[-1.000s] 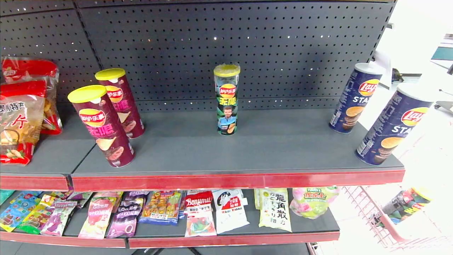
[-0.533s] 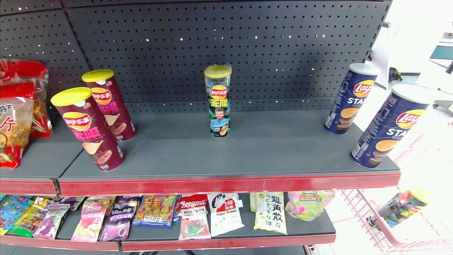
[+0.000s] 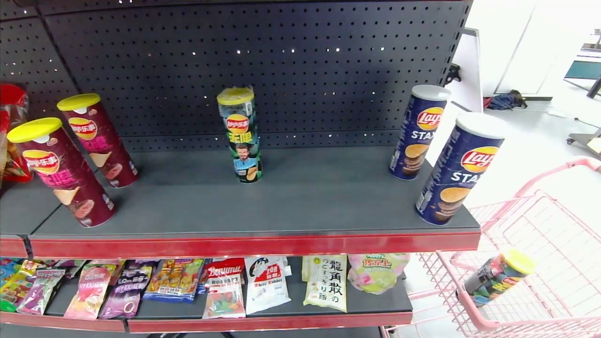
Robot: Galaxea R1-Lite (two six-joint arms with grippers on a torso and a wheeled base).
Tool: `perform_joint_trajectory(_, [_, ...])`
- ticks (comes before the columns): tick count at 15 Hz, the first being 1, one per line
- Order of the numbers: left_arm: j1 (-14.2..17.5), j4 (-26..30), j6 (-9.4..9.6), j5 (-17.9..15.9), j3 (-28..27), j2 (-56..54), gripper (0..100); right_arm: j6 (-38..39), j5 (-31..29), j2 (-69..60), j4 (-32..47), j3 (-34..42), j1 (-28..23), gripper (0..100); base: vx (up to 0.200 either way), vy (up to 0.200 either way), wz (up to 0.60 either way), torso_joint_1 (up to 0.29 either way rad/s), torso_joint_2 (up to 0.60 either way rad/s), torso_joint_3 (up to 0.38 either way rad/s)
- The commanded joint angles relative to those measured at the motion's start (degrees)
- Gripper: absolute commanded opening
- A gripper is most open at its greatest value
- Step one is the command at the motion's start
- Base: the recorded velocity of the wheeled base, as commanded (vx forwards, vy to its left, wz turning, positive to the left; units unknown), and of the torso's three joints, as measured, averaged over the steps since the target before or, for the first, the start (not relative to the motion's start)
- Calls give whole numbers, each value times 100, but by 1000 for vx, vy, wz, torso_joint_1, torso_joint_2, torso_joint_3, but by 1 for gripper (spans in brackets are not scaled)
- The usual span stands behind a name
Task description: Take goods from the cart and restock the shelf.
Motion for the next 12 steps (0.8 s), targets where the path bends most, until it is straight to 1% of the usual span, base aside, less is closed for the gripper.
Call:
perform_joint_trajectory(1, [2,0,-2,1,5,5,100,1,-1,2,-4,0,1,100,0,-200,0,7,2,-2])
perform_joint_trajectory(2, [2,0,-2,1,-4,5,100,-7,-1,2,-4,0,1,100,0,-200,0,2,2,-2])
perform_joint_trajectory(10, [2,0,-2,1,5,5,100,10,-1,2,-4,0,1,100,0,0,0,0,0,0])
perform_joint_trajectory(12, [2,0,-2,1,5,5,100,10,-1,2,-4,0,1,100,0,0,-600,5,2,2])
